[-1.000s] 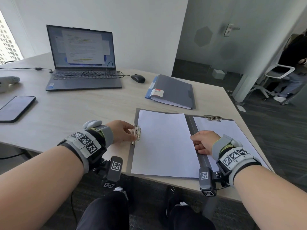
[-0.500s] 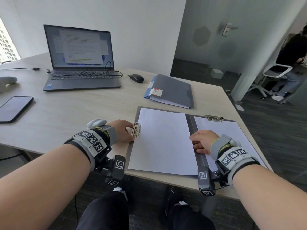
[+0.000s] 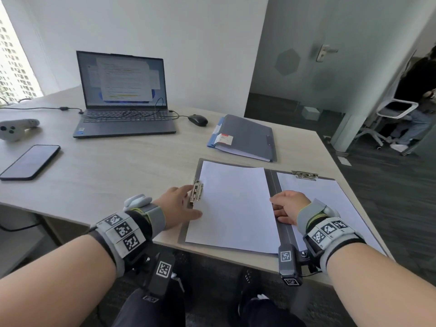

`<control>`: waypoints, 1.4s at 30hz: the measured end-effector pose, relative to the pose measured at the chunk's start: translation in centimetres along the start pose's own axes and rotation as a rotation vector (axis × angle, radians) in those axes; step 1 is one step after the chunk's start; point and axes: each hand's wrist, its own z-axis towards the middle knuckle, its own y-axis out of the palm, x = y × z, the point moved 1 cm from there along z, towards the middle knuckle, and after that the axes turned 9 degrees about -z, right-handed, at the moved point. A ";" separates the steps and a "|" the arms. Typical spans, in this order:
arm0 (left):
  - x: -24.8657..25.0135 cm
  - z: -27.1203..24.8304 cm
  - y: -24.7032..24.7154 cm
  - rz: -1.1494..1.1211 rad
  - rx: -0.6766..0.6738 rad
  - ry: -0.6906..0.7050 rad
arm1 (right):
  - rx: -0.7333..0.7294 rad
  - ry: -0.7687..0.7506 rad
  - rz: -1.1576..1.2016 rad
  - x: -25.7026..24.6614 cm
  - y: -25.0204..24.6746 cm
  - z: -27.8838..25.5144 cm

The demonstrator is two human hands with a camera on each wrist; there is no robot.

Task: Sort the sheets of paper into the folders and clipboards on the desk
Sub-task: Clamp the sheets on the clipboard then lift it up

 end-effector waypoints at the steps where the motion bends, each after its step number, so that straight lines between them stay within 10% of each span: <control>1: 0.2 -0.2 0.3 -0.030 0.007 -0.014 | 0.007 -0.006 -0.012 -0.1 0.1 -0.1; 11: 2.7 -0.6 -1.4 -1.081 0.090 -0.216 | 0.029 -0.068 -0.114 -0.1 0.6 -1.3; 28: 8.8 -1.7 -8.1 -1.016 0.023 0.116 | -0.117 -0.209 -0.044 -3.1 0.3 -4.0; 36: 15.0 -0.6 -0.5 -0.798 -0.097 0.279 | 0.005 -0.212 0.471 -4.8 -5.5 -5.7; 42: 20.2 0.0 6.0 -0.500 -0.098 0.407 | -0.189 -0.270 0.659 -3.2 -11.6 -8.3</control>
